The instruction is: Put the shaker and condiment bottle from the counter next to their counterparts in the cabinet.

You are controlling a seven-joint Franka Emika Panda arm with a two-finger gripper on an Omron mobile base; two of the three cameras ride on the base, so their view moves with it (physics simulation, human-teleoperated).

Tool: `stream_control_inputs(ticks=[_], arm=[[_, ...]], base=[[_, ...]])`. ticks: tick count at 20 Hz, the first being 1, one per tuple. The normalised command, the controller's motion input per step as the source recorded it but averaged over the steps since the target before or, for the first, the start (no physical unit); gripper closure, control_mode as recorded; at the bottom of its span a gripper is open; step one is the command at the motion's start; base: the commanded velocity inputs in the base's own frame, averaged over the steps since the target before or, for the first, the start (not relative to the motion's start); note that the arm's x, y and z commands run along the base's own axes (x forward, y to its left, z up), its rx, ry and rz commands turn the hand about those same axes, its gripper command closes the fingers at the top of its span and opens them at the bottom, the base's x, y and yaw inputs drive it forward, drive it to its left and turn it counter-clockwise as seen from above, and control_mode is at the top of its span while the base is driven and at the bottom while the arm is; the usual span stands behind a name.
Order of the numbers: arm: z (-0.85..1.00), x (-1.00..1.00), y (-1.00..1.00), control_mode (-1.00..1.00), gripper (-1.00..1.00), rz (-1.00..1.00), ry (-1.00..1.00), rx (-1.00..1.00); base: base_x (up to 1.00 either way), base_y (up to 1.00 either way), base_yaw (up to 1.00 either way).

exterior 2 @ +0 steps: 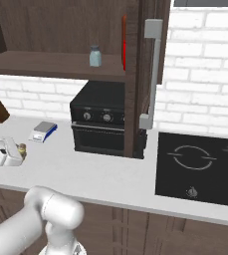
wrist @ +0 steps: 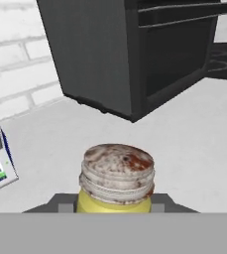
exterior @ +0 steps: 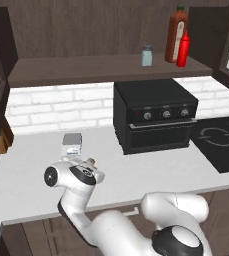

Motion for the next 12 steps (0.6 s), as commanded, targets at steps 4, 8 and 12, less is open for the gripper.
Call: stream_control_inputs(ticks=[4, 8, 12], arm=[[0.42, -0.22, -0.23, -1.0, 1.0, 0.03, 0.0, 0.0], [0.52, -0.18, -0.32, -1.0, 1.0, 0.03, -0.02, 0.01], [0.57, -0.19, -0.31, -1.0, 1.0, 0.04, -0.05, 0.03]], base=[[0.0, 0.0, 0.0], [0.0, 0.0, 0.0], [0.0, 0.0, 0.0]])
